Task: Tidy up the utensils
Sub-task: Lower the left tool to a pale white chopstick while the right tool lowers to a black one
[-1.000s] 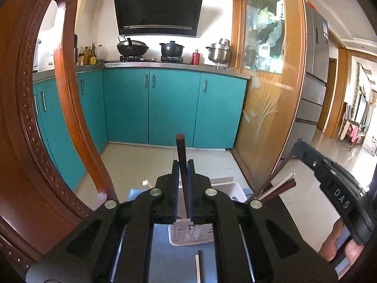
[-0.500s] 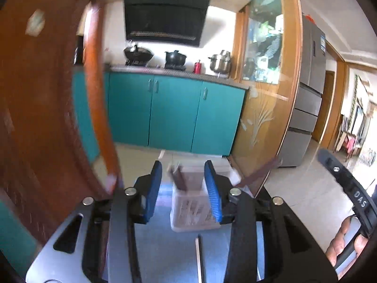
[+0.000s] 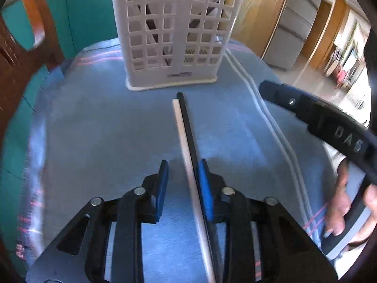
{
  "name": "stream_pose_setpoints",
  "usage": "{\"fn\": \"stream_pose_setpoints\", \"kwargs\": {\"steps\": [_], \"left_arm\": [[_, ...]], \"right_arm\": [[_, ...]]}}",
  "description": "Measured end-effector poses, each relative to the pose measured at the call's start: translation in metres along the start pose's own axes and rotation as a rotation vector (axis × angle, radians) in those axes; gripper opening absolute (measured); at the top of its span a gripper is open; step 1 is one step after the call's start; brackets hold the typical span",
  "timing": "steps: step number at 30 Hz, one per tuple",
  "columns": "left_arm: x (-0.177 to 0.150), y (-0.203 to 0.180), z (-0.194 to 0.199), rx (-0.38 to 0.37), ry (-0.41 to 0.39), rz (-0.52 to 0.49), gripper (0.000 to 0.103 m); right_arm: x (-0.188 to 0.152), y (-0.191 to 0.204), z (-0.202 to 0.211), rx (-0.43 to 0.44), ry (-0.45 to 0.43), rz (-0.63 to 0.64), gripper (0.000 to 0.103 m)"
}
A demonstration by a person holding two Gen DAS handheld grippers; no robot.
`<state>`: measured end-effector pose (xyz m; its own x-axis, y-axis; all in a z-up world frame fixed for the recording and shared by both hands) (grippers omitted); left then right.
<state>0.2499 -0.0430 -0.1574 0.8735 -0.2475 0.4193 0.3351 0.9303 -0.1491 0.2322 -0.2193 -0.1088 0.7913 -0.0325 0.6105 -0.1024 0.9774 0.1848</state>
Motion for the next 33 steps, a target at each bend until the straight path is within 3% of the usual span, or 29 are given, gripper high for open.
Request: {"fn": "stream_pose_setpoints", "kwargs": {"steps": [3,8,14,18,26,33], "left_arm": [[-0.003,-0.003,0.001,0.01,-0.007,-0.014,0.014],[-0.012,0.003,0.006,-0.059,-0.019,0.047,0.012],[-0.014,0.003,0.041,-0.14,-0.138,0.055,0.012],[-0.014,0.005,0.043,-0.187,-0.116,0.071,0.012],[-0.006,0.012,0.029,-0.155,-0.095,0.112,0.012],[-0.012,0.007,0.023,-0.109,-0.045,0.089,0.012]], "right_arm": [[-0.001,0.004,-0.002,-0.018,0.009,0.014,0.045],[-0.006,0.001,-0.01,0.002,0.051,-0.021,0.045],[-0.003,-0.006,-0.013,0.016,0.073,-0.068,0.045],[-0.005,-0.006,-0.016,0.009,0.093,-0.067,0.045],[-0.006,-0.001,-0.022,0.009,0.115,-0.055,0.045],[0.001,0.022,-0.041,0.002,0.172,0.013,0.046]]}}
Point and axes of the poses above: each gripper's, at about its wrist camera, not at the fingertips, and z roughly against the way its jaws point, y to its left, x to its top, the point moved 1 cm from there along -z, roughly the way its jaws point, and after that the axes turned 9 degrees about y, right-handed, at the moved point
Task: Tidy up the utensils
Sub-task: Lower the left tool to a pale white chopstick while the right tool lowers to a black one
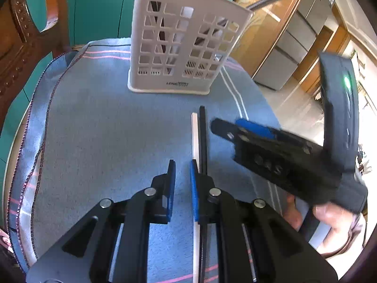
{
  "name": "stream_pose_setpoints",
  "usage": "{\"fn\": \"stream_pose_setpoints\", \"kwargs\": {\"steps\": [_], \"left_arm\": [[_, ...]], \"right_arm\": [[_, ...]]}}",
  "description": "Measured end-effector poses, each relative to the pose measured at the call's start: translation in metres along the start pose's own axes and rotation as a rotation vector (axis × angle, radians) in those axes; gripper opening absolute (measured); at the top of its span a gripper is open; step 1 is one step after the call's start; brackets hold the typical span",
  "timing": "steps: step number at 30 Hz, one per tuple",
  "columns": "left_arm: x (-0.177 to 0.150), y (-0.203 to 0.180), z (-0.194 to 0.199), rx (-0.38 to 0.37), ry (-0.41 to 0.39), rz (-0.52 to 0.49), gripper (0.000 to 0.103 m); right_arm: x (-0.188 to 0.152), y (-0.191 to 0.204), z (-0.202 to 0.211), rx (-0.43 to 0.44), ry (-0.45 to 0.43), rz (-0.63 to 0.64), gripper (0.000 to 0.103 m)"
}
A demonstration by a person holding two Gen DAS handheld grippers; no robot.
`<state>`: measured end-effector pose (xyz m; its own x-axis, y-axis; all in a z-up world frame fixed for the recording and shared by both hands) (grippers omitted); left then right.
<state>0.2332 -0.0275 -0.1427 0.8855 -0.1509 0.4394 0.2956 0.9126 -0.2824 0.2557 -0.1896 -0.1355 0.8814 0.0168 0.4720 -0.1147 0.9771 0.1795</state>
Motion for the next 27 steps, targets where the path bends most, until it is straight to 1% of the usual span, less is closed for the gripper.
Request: {"fn": "stream_pose_setpoints", "kwargs": {"steps": [1,3,4,6,8,9,10,11,12,13,16,17,20,23,27], "left_arm": [[0.0,0.0,-0.002,0.002,0.006,-0.001,0.012],[-0.002,0.001,-0.004,0.008,0.014,-0.004,0.013],[-0.004,0.002,-0.005,0.011,0.016,-0.004,0.015],[-0.005,0.005,-0.006,0.012,0.022,0.0,0.017],[-0.005,0.007,-0.008,0.015,0.025,0.006,0.019],[-0.005,0.008,-0.009,0.014,0.027,0.008,0.019],[-0.005,0.008,-0.009,0.015,0.028,0.009,0.019],[-0.004,0.008,-0.01,0.017,0.027,0.008,0.019],[-0.004,0.008,-0.01,0.019,0.027,0.008,0.019],[-0.004,0.008,-0.011,0.019,0.028,0.008,0.019],[-0.004,0.008,-0.011,0.02,0.028,0.007,0.019],[-0.003,0.007,-0.012,0.021,0.029,0.006,0.019],[-0.002,0.004,-0.014,0.022,0.031,0.002,0.025],[-0.002,-0.001,-0.015,0.023,0.033,-0.013,0.026],[0.0,-0.008,-0.022,0.028,0.046,-0.025,0.029]], "right_arm": [[0.005,0.003,-0.004,-0.008,0.008,0.007,0.046],[0.014,0.008,-0.015,-0.077,0.028,0.032,0.045],[0.016,0.009,-0.02,-0.096,0.043,0.044,0.045],[0.02,0.012,-0.025,-0.087,0.058,0.06,0.045],[0.02,0.021,-0.028,-0.144,0.077,0.131,0.044],[0.02,0.024,-0.029,-0.159,0.08,0.152,0.042],[0.018,0.027,-0.028,-0.166,0.084,0.181,0.035],[0.017,0.029,-0.027,-0.157,0.091,0.19,0.031],[0.017,0.03,-0.026,-0.137,0.106,0.2,0.02],[0.016,0.029,-0.025,-0.128,0.115,0.205,0.017],[0.013,0.024,-0.02,-0.099,0.124,0.209,0.013],[0.011,0.024,-0.019,-0.102,0.12,0.214,0.013],[0.007,0.022,-0.015,-0.122,0.109,0.221,0.011],[-0.001,0.013,-0.012,-0.124,0.102,0.202,0.01],[-0.001,0.01,-0.01,-0.132,0.098,0.187,0.01]]}}
Point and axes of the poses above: each gripper's, at about its wrist camera, not at the fingertips, and z roughly against the way its jaws point, y to its left, x to its top, the point moved 1 cm from there along -z, roughly the way its jaws point, and after that the axes turned 9 degrees about y, right-handed, at the moved point
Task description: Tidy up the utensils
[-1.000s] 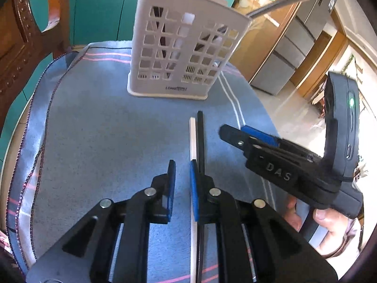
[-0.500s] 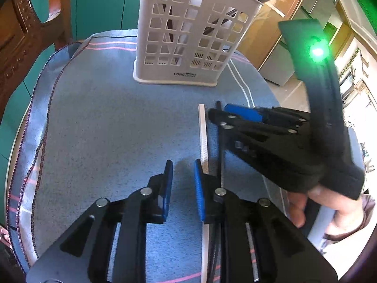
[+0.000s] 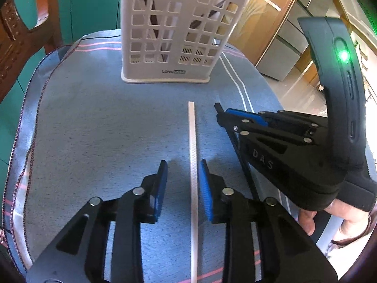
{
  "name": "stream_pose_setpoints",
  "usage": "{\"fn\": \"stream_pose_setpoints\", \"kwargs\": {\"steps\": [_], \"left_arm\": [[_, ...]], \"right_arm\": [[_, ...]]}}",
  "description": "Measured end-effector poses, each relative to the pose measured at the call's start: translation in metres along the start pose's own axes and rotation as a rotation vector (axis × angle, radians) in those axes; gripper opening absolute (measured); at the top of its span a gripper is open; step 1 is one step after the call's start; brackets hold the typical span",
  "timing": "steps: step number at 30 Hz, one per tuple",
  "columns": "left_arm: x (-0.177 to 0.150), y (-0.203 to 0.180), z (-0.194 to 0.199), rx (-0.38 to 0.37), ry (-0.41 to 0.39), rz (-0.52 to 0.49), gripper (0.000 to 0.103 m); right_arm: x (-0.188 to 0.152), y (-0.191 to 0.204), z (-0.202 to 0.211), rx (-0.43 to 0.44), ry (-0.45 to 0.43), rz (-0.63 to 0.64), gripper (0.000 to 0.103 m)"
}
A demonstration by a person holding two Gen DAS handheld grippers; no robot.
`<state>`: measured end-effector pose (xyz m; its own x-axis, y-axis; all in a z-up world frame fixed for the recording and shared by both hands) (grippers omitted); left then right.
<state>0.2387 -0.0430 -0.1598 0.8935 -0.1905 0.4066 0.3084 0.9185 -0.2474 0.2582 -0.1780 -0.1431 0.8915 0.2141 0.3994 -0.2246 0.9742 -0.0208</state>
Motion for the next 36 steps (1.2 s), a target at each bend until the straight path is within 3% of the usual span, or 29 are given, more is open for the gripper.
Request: {"fn": "stream_pose_setpoints", "kwargs": {"steps": [3,5,7,14,15,18,19,31,32,34,36], "left_arm": [[0.004,-0.005,-0.005,0.033,-0.001,-0.015,0.029],[0.005,-0.009,-0.007,0.081,-0.001,-0.031,0.024],[0.006,-0.009,-0.009,0.116,0.002,-0.019,0.01],[0.012,0.014,-0.004,0.149,0.015,0.065,0.009],[0.014,0.017,-0.003,0.146,0.013,0.077,0.009],[0.024,0.023,-0.001,0.148,0.006,0.101,0.029],[0.027,0.026,0.0,0.153,0.002,0.104,0.031],[0.05,0.025,-0.019,0.298,0.022,0.037,0.032],[0.049,0.024,-0.019,0.301,0.019,0.027,0.031],[0.046,0.019,-0.019,0.283,0.017,-0.003,0.015],[0.041,0.011,-0.019,0.284,0.017,-0.036,0.012]], "right_arm": [[0.001,-0.002,0.001,0.001,0.0,-0.005,0.01],[0.0,-0.004,0.002,0.002,0.0,-0.006,0.01],[-0.001,-0.005,0.004,0.004,0.001,-0.004,0.01],[0.001,-0.007,0.004,0.009,0.005,-0.004,0.01],[0.0,-0.007,0.004,0.01,0.005,-0.006,0.01],[0.0,-0.01,0.005,0.018,0.007,-0.027,0.012],[-0.001,-0.012,0.005,0.02,0.007,-0.034,0.012],[-0.005,-0.017,0.005,0.007,0.012,-0.052,0.02],[-0.005,-0.015,0.004,0.006,0.012,-0.051,0.02],[-0.006,-0.013,0.004,0.004,0.006,-0.045,0.02],[-0.005,-0.01,0.003,-0.001,0.002,-0.037,0.02]]}}
Point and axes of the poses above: each gripper's, at about its wrist camera, not at the fingertips, and z roughly against the way its jaws point, y to its left, x to its top, the point moved 1 cm from there along -z, roughly the way its jaws point, and after that the axes turned 9 degrees about y, right-handed, at the moved point
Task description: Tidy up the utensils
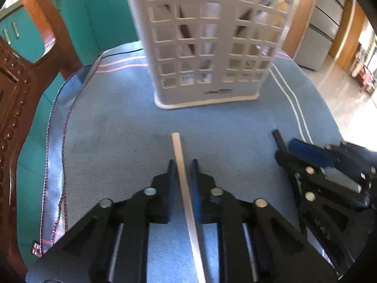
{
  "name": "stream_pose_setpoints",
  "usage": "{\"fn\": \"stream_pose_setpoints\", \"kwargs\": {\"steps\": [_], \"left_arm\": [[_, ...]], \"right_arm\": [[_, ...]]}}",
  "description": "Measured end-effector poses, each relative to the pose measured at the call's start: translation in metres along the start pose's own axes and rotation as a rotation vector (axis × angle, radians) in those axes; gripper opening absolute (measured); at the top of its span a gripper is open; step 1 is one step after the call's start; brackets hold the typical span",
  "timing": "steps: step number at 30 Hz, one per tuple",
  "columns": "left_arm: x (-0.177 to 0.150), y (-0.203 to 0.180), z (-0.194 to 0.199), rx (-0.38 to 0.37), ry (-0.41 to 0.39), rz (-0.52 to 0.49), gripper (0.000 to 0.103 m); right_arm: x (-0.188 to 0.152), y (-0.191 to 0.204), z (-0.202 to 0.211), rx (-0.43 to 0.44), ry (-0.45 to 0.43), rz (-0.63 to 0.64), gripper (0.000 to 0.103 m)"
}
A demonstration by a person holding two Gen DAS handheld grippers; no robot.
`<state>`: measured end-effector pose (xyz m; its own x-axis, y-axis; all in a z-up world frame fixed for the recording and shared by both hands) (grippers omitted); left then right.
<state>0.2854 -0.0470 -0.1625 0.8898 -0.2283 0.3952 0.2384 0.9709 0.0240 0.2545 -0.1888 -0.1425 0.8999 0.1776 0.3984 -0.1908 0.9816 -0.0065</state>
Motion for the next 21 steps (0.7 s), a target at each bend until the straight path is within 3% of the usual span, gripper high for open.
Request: {"fn": "stream_pose_setpoints", "kwargs": {"steps": [2,4,11,21], "left_arm": [[-0.0016,-0.0039,0.0015,0.005,-0.005,-0.026,0.01],[-0.0044,-0.0028,0.0032,-0.007,-0.003,-0.03,0.009],[-0.0049,0.0004,0.0028,-0.031,0.008,-0.039,0.009],[-0.0047,-0.0031,0.0007,0.002,0.003,-0.037,0.012]], "right_arm": [[-0.0004,0.0021,-0.0006,0.002,-0.003,-0.001,0.019],[-0.0004,0.0027,-0.001,0.022,-0.003,-0.007,0.01],[-0.0016,0.0043,0.0011,0.052,0.0,-0.012,0.01],[-0.0024,0.0026,0.002,0.037,-0.003,-0.028,0.015]]}}
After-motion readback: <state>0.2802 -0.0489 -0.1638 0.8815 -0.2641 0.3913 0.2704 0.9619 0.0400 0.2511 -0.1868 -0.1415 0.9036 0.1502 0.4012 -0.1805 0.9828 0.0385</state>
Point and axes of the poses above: each gripper's, at about its wrist camera, not at the fingertips, and z roughly against the way its jaws point, y to its left, x to its top, the point moved 1 cm from there along -z, roughly the way its jaws point, and after that the axes turned 9 degrees about y, right-handed, at the moved point
